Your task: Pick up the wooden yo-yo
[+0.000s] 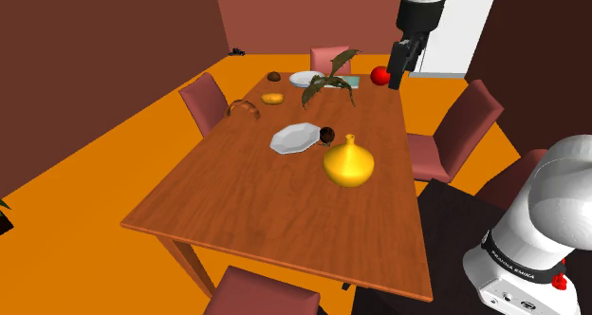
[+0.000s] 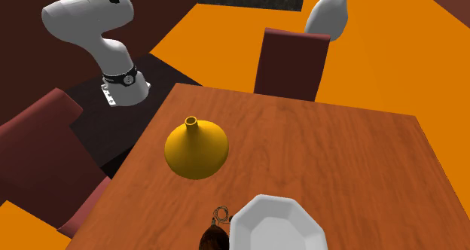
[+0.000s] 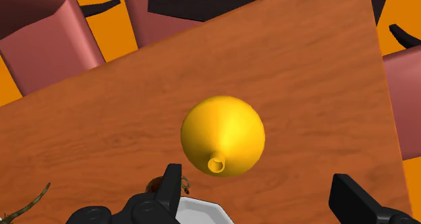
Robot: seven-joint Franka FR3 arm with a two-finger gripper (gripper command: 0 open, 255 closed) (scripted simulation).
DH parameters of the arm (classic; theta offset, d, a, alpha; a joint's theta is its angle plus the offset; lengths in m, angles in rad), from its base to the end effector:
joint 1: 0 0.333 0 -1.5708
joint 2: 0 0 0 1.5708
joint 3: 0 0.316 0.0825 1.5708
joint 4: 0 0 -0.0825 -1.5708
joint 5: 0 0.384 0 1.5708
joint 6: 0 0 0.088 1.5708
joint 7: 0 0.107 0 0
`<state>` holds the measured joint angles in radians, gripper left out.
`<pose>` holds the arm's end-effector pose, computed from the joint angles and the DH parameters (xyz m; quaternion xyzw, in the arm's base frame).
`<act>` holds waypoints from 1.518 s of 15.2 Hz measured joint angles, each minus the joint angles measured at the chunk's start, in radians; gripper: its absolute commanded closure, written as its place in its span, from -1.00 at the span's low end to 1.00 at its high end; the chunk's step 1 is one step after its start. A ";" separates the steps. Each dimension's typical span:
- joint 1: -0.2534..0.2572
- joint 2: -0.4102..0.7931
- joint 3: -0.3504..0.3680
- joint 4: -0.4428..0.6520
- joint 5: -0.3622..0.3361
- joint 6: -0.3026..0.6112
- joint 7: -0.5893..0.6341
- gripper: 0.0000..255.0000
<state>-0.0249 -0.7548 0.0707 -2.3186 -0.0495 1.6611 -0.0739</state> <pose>0.3250 0.0170 0.6066 0.9963 0.0523 0.0468 0.0500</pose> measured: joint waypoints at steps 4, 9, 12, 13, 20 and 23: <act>-0.008 0.043 -0.036 -0.022 0.006 0.071 -0.022 -1.00; -0.021 0.153 -0.114 -0.047 0.035 0.222 -0.077 -1.00; -0.024 0.233 -0.165 -0.059 0.062 0.320 -0.122 -1.00; -0.024 0.267 -0.182 -0.056 0.075 0.353 -0.139 -1.00; -0.008 0.514 -0.289 0.006 0.213 0.532 -0.279 -1.00; 0.001 0.626 -0.322 0.056 0.303 0.581 -0.353 -1.00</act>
<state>-0.0240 -0.1287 -0.2518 -2.2623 0.2532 2.2417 -0.4271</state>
